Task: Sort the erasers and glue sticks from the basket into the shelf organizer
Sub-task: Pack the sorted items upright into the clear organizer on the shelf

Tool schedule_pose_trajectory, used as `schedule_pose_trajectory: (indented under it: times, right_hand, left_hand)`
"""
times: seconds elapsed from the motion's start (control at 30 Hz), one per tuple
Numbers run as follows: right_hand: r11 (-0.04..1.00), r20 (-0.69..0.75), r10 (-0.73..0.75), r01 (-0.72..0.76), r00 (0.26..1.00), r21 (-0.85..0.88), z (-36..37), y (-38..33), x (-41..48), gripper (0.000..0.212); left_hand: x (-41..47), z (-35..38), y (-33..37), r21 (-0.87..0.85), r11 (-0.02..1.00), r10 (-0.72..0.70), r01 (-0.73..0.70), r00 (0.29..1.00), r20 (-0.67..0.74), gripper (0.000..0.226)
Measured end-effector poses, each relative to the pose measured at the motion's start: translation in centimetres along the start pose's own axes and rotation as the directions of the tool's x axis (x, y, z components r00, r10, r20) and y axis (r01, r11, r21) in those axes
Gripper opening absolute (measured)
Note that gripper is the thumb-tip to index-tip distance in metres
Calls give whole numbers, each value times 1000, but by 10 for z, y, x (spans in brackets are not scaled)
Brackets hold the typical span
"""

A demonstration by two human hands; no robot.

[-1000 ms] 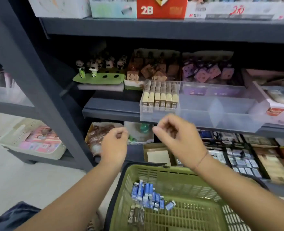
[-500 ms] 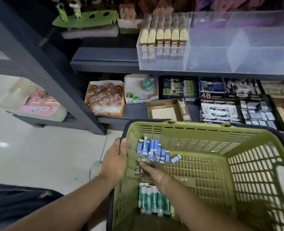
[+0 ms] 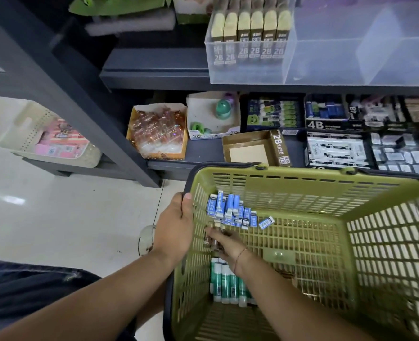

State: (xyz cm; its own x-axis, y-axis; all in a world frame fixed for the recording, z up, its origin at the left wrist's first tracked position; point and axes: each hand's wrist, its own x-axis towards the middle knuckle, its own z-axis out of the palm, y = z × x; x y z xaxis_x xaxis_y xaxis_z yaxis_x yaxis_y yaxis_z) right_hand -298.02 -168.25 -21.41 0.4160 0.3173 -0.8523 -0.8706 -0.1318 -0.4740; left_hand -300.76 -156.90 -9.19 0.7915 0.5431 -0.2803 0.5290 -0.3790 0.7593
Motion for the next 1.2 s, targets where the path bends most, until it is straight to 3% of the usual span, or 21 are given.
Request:
schedule_pose_trajectory:
  times: [0.17, 0.3, 0.47, 0.53, 0.57, 0.63, 0.7, 0.73, 0.8, 0.87, 0.9, 0.97, 1.0, 1.1, 1.2]
  right_hand:
    - [1000, 68, -4, 2, 998, 26, 4, -6, -8, 120]
    - [1000, 27, -8, 8, 1000, 18, 1, -3, -5, 93]
    - [1000, 73, 8, -6, 997, -29, -5, 1, -12, 101]
    - [999, 106, 9, -5, 994, -42, -13, -4, -24, 88]
    - [998, 122, -1, 8, 993, -60, -17, -9, -33, 77]
    - [996, 150, -33, 45, 988, -79, -27, -19, -53, 62]
    - [994, 169, -83, 94, 982, -55, -34, -36, -78, 68]
    - [991, 170, -122, 129, 978, -27, -34, -48, -93, 78]
    - [977, 156, -214, 214, 964, 18, -33, -72, -124, 88]
    - [951, 127, -308, 310, 943, 4, -29, -95, -150, 87]
    - [934, 99, -352, 356, 931, -26, -26, -105, -161, 87]
    - [882, 5, -453, 450, 891, -142, -22, -120, -172, 92]
    - [855, -41, -496, 479, 867, -199, -20, -125, -177, 95]
    - [793, -91, -577, 530, 811, -300, -20, -134, -180, 88]
    - [695, -69, -675, 601, 735, -393, -23, -142, -189, 51]
  left_hand:
    - [1, 1, -2, -9, 1000, 11, -11, 1000, 0, 40]
    - [2, 2, -6, -31, 999, 25, -25, 1000, -4, 40]
    - [3, 3, -7, -29, 1000, -4, 4, 1000, -6, 39]
    - [2, 2, -5, 20, 1000, -14, 14, 1000, -5, 35]
    - [1, 0, -2, 90, 996, 17, -12, 999, -49, 35]
    - [-5, -3, 16, 208, 959, 233, -195, 956, -178, 45]
    - [-18, -2, 42, 152, 915, 394, -374, 908, -143, 49]
    - [-27, 0, 57, 24, 933, 361, -360, 930, -74, 51]
    - [-46, 7, 88, -337, 941, 74, -12, 982, 173, 57]
    - [-54, 15, 107, -562, 751, -103, 347, 902, 420, 72]
    - [-53, 18, 113, -643, 624, -126, 443, 870, 477, 78]
    - [-44, 16, 124, -734, 434, -98, 522, 837, 538, 79]
    - [-41, 11, 131, -744, 410, -60, 528, 829, 556, 79]
    - [-33, -1, 143, -749, 436, 24, 499, 825, 564, 74]
    - [-31, -5, 153, -737, 465, -21, 491, 838, 545, 45]
